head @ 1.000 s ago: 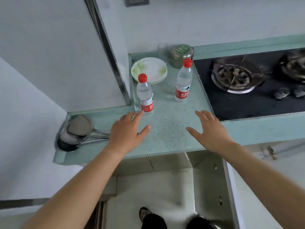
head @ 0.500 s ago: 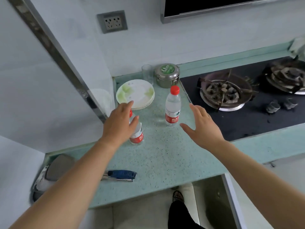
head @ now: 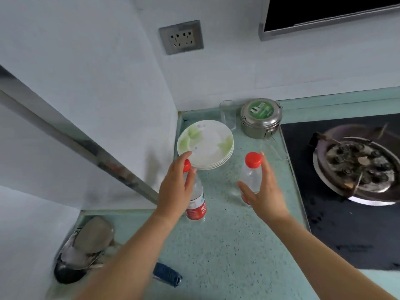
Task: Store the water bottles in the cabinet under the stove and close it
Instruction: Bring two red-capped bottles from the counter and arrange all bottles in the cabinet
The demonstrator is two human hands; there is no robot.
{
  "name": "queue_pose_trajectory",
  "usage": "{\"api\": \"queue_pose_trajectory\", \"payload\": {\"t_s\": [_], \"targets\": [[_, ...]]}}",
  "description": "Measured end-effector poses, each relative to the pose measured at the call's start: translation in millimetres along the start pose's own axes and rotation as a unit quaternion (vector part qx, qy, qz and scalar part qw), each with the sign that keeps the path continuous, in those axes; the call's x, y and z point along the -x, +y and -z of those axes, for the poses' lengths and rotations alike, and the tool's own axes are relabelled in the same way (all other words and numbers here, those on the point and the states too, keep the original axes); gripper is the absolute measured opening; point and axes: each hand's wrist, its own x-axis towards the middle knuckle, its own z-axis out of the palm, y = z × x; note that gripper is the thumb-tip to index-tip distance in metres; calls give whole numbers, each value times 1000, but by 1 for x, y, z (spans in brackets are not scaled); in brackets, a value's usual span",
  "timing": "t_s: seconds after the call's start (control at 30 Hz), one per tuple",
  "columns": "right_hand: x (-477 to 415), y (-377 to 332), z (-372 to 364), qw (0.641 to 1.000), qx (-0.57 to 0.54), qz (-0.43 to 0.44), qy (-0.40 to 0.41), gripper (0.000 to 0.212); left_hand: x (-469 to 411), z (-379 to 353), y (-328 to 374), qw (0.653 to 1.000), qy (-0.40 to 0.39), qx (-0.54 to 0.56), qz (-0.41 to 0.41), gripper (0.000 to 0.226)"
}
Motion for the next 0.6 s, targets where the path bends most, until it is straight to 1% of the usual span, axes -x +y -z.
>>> {"api": "queue_pose_trajectory", "payload": {"t_s": [0.13,0.23,0.3,0.43,0.5,0.6], "targets": [[-17,6,-9,999,-25,22,-16,86,-1,-27,1,995,39,85,45,47],[-29,10,-14,999,-33,8,-25,81,-11,-38,-3,994,49,91,49,48],[-36,10,-14,999,-36,5,-23,81,-20,-43,-4,996,41,71,35,48],[-35,11,-5,998,-19,-44,-34,82,-28,-50,-3,1000,-21,2,6,46],[-23,16,-1,995,16,-77,-57,82,-21,-56,-8,997,-61,-34,-14,46],[5,27,4,984,73,-137,-87,76,-2,-65,-18,989,-125,-69,-47,48]]}}
